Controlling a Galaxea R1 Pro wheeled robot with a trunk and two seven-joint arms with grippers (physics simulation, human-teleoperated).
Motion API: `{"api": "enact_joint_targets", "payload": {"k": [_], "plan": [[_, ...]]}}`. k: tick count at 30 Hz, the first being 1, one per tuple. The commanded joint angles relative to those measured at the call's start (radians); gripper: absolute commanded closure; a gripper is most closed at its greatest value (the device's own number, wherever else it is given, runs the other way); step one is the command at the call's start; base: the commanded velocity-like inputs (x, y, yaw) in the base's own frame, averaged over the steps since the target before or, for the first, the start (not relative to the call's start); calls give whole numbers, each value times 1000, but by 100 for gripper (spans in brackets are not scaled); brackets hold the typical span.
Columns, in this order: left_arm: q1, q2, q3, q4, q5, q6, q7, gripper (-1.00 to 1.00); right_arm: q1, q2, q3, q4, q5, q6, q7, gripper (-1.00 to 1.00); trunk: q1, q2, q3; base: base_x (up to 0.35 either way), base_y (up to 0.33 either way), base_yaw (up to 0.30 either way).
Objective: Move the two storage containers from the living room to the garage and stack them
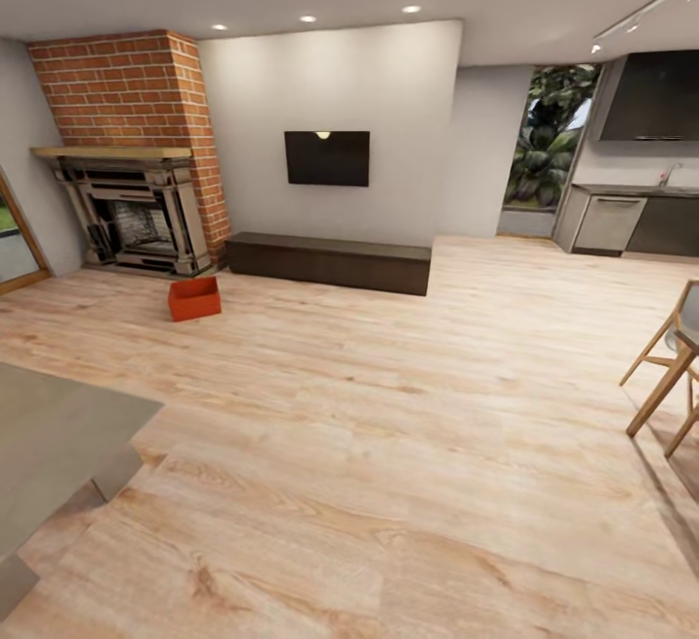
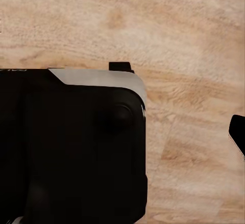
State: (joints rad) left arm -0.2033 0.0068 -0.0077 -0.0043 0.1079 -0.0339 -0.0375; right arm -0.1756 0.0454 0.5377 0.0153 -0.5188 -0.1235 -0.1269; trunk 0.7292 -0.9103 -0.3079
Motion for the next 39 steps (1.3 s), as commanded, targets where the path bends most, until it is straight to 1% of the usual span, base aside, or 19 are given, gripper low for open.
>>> {"api": "enact_joint_targets", "payload": {"k": [1,11,15,18,22,39], "plan": [[-1,1,-2,1,11,-3,-4,-100,-1,1,8,2,-9,-4,-2,-100,1,-1,-1,322,0,0],[-1,0,-1,1,12,-1,-3,-100,-1,1,8,2,-8,-4,-2,-100,1,-1,-1,322,0,0],[-1,-6,-2,1,10,0,-2,-100,-1,10,7,2,-9,-4,-2,-100,1,-1,-1,322,0,0],[-1,-12,-2,1,10,3,-2,-100,-1,7,7,2,-13,-4,-2,-100,1,-1,-1,322,0,0],[-1,-12,-2,1,10,5,-4,-100,-1,2,8,2,-9,-4,-2,-100,1,-1,-1,322,0,23],[-1,-8,-1,1,13,1,-2,-100,-1,-2,11,2,-6,-5,-2,-100,1,-1,-1,322,0,250]]}}
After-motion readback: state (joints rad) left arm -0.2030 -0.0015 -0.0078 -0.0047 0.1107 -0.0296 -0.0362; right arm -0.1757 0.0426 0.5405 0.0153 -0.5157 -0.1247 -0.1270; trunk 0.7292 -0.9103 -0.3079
